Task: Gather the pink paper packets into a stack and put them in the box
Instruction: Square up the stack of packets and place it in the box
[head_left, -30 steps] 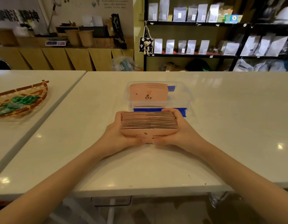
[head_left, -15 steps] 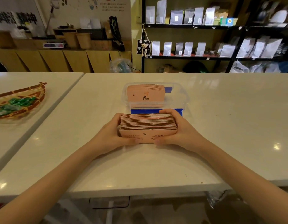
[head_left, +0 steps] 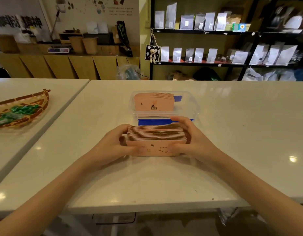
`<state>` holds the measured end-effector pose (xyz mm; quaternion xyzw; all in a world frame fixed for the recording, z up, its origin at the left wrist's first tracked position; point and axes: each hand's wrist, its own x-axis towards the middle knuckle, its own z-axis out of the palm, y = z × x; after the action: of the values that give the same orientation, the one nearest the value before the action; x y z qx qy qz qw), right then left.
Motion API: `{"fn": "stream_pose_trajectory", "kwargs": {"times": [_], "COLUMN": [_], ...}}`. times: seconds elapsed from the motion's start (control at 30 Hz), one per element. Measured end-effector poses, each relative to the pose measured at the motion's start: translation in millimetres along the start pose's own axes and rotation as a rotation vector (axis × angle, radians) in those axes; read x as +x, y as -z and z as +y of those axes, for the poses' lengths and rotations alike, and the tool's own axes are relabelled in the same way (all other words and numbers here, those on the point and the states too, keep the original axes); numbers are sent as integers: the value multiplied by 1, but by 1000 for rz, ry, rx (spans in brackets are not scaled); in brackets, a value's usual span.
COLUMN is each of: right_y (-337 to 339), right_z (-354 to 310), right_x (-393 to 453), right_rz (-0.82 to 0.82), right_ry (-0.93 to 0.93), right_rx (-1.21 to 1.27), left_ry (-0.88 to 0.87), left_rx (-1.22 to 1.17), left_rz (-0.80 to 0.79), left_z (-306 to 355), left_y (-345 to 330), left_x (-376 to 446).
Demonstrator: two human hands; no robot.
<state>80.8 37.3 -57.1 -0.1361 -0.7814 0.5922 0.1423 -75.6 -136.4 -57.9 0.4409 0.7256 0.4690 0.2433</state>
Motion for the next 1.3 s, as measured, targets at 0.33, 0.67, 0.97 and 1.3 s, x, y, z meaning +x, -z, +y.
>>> {"fn": "stream_pose_trajectory", "kwargs": {"times": [0.33,0.67,0.97,1.3], "right_y": [28,70,74,61], "right_z": [-42,-112,-78,-57], "right_x": [15,72,119,130], "right_rz": [-208,-100,-119,-304], "right_ry": [148,339,232,41], "right_rx": [-528,-673,-740,-843], "left_ry": [-118,-205,-55,90], "left_rx": [528,725,842,1064], "left_rz": [-56,10,-90,-281], "left_z": [35,114,86,59], "left_y": [25,68,68,53], "left_x": [13,73,127,147]}}
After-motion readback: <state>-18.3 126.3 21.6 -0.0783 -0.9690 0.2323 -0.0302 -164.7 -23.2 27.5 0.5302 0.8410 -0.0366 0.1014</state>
